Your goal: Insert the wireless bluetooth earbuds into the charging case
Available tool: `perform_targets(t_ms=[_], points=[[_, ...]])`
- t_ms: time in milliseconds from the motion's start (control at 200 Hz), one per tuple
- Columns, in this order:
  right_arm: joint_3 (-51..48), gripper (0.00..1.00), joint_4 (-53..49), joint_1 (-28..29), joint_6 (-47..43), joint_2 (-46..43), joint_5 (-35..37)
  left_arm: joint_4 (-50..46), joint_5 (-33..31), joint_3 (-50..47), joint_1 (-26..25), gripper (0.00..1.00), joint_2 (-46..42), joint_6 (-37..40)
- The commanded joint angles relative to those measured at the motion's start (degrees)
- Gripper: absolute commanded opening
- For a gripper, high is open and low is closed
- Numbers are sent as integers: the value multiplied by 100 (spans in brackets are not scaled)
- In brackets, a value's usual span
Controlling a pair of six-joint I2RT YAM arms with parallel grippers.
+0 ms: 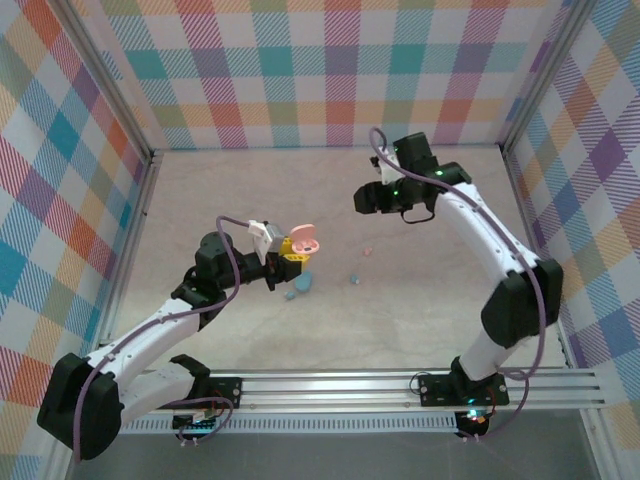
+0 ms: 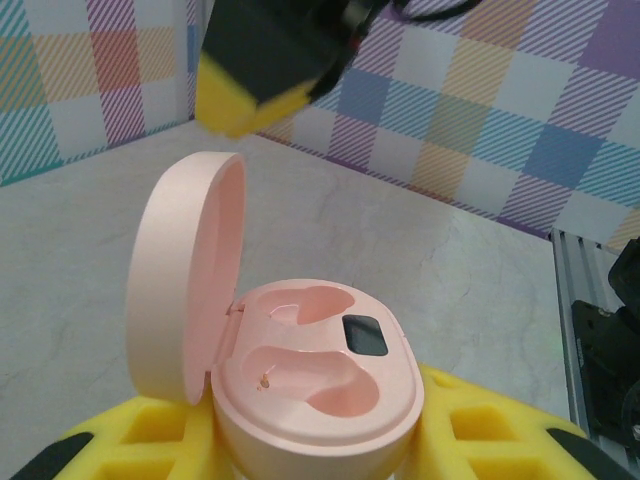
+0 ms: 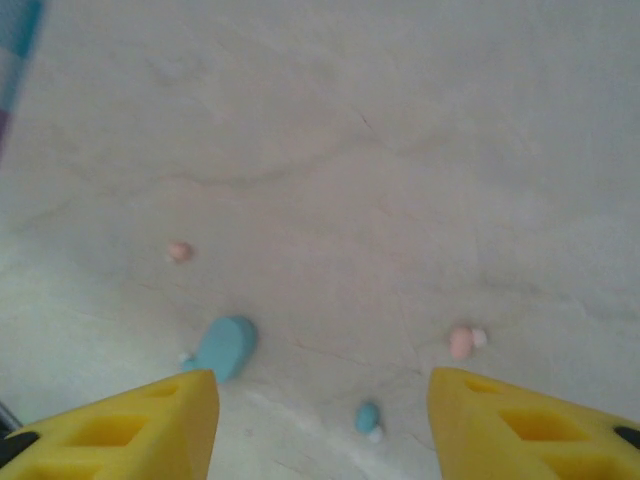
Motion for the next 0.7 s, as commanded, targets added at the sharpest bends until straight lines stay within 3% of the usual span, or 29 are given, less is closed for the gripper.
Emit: perform_targets(t_ms=[0,380,695], points=[[-247,55,-318,0,549,386,93,-114,25,6,-19,27,-160,159],[-117,61,-423,-140,1191,1993,-7,-268,3,2,-21,27,-262,276],[310,62,-434,-154,1061,2638,12,-603,-45,28,-12,27,-459,444]])
